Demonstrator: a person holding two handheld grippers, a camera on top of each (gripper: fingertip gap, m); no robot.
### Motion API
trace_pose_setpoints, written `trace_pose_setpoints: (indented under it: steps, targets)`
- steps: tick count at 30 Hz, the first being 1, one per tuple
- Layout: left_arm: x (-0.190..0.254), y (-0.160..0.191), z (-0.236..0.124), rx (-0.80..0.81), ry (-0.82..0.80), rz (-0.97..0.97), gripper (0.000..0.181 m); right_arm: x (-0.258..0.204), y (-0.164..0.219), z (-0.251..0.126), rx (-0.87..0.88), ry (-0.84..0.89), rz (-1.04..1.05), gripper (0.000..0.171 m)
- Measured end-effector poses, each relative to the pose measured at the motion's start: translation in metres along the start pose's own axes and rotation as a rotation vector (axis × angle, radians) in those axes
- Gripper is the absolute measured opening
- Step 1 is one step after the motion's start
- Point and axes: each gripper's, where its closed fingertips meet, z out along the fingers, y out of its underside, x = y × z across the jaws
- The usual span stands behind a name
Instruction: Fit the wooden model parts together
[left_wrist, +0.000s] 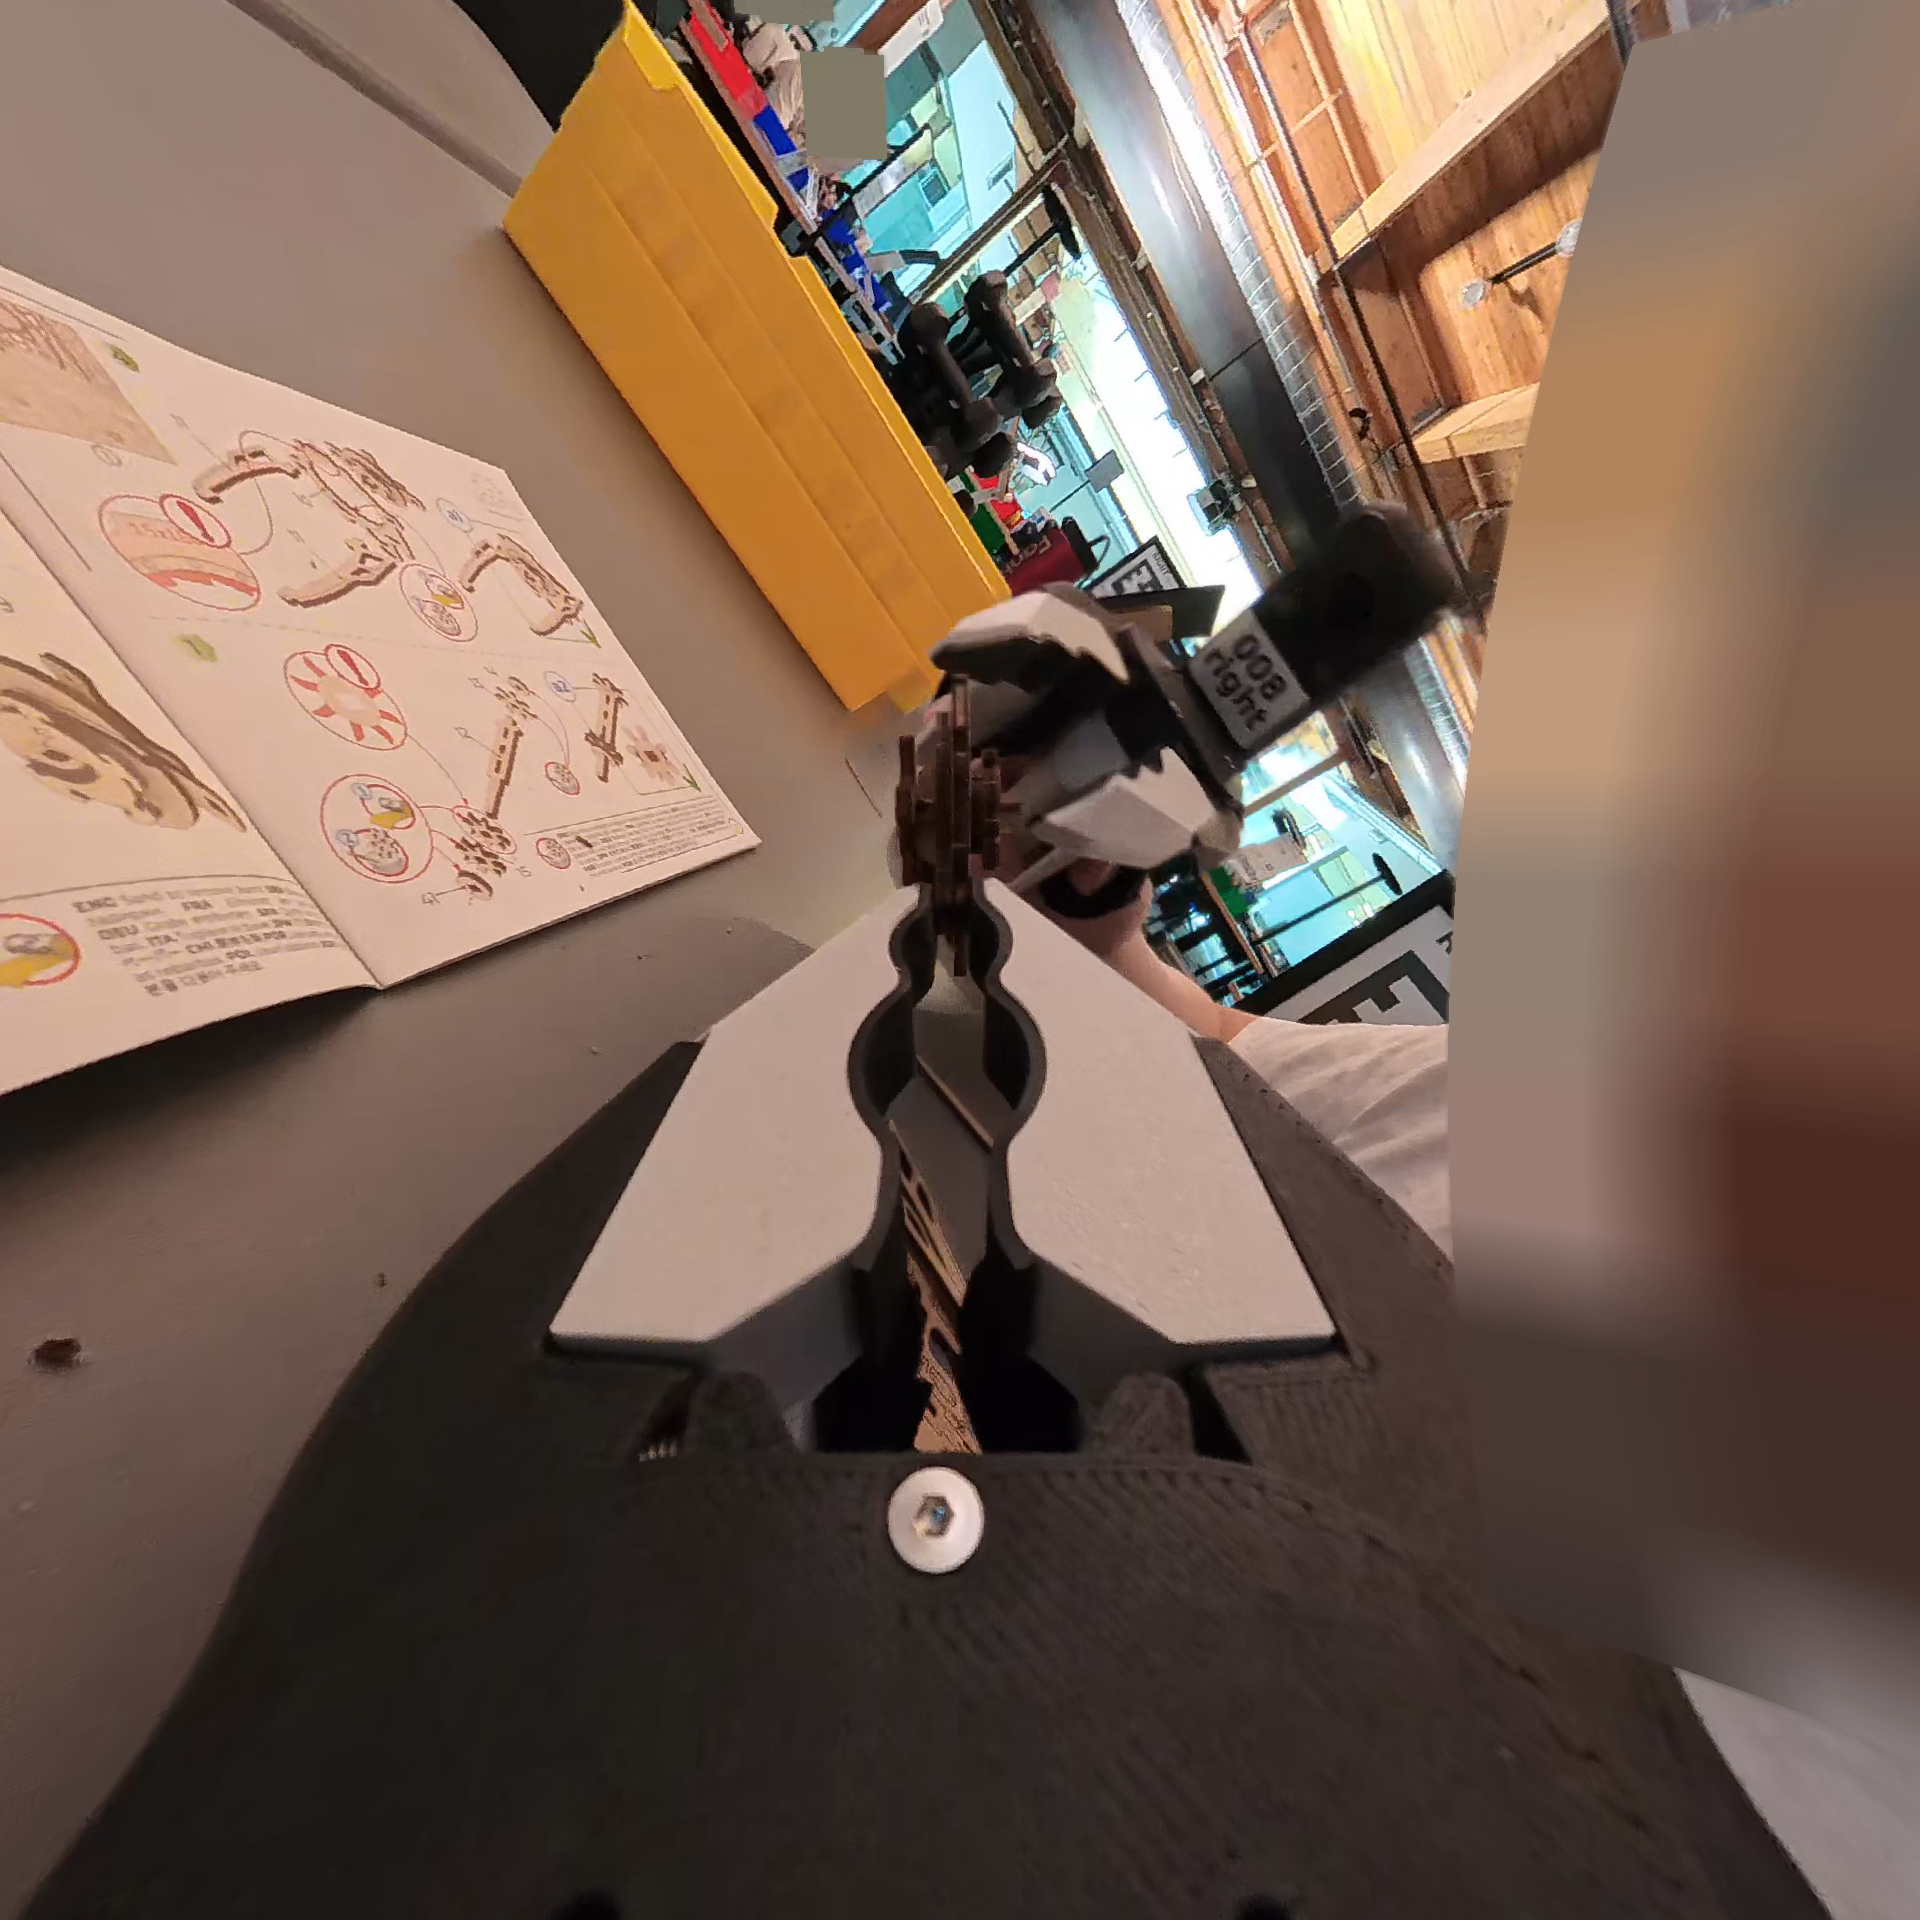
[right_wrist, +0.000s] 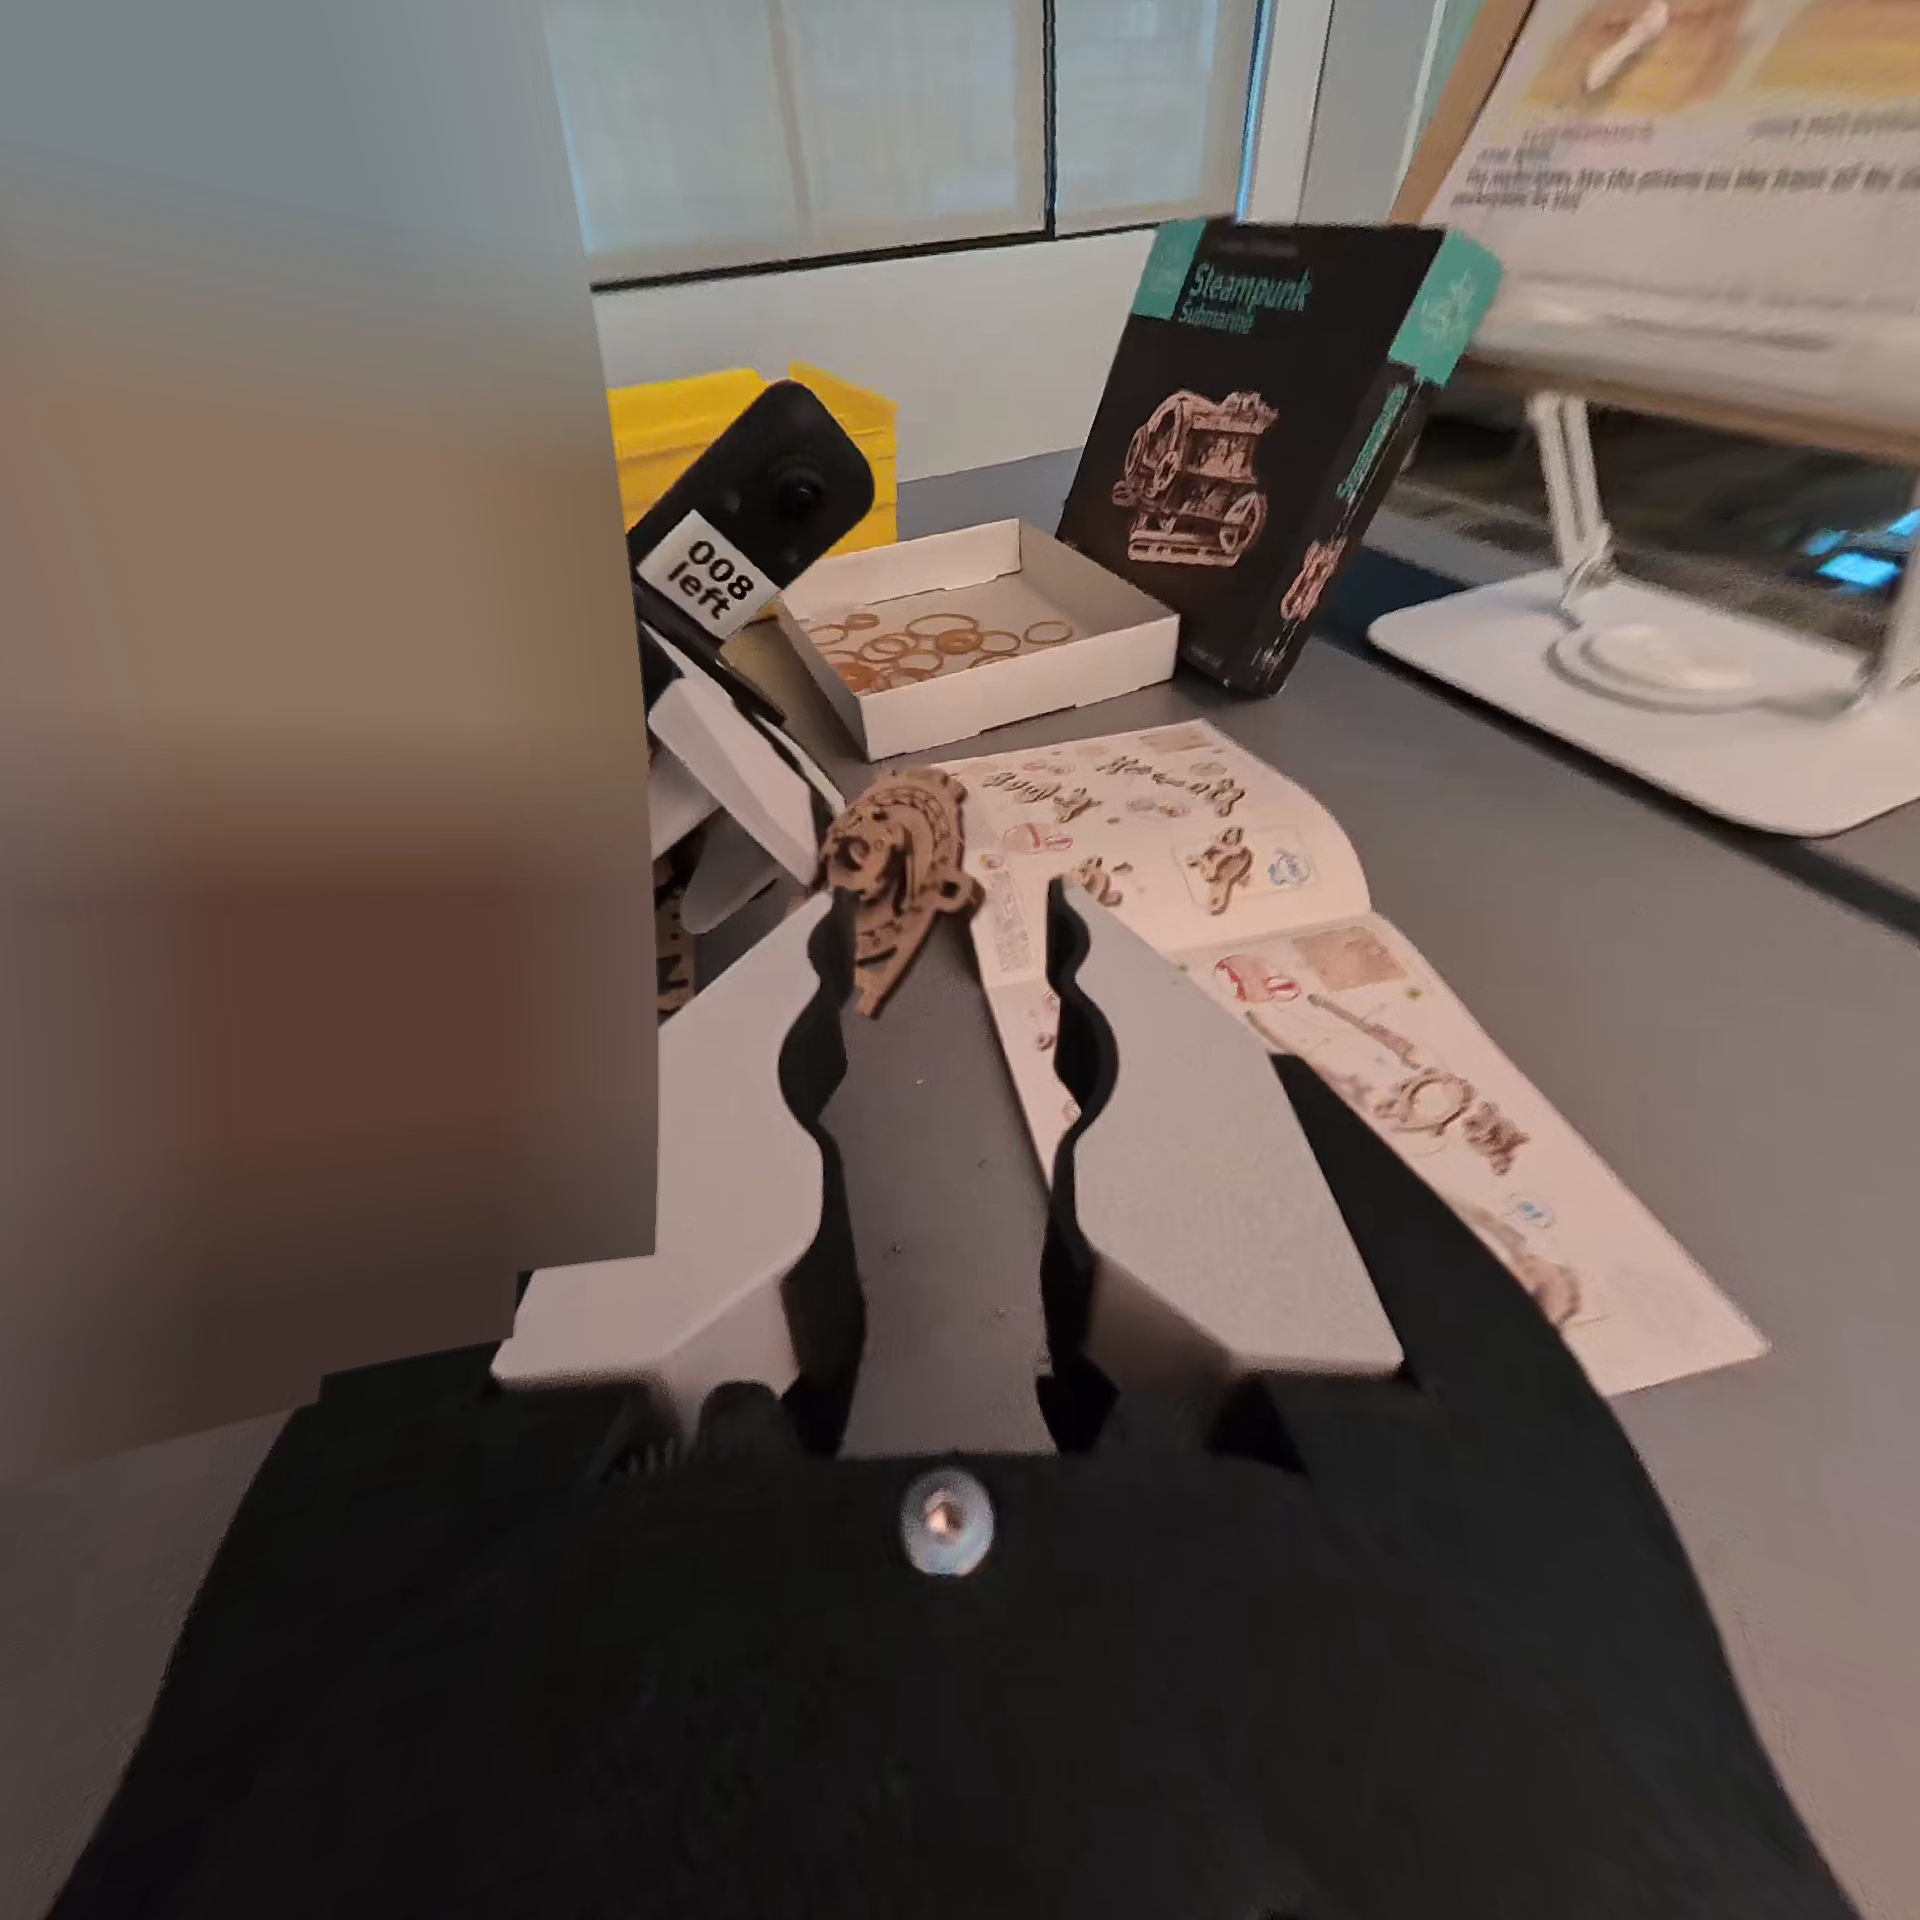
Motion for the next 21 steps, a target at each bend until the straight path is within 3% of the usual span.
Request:
trace_pose_setpoints:
  steps: [1,8,21]
  targets:
    - [0.0,-0.001,-0.001,0.004,0.004,0.001,0.003,0.002,0.002,0.0,-0.004,-0.03,0.062,0.034]
    - [0.004,-0.005,-0.004,0.022,0.03,0.006,0.003,0.0,0.0,-0.003,0.053,-0.256,0.466,0.021]
    - [0.011,-0.002,-0.001,0.003,0.056,0.054,0.003,-0.023,0.008,0.001,-0.02,-0.377,0.502,0.003]
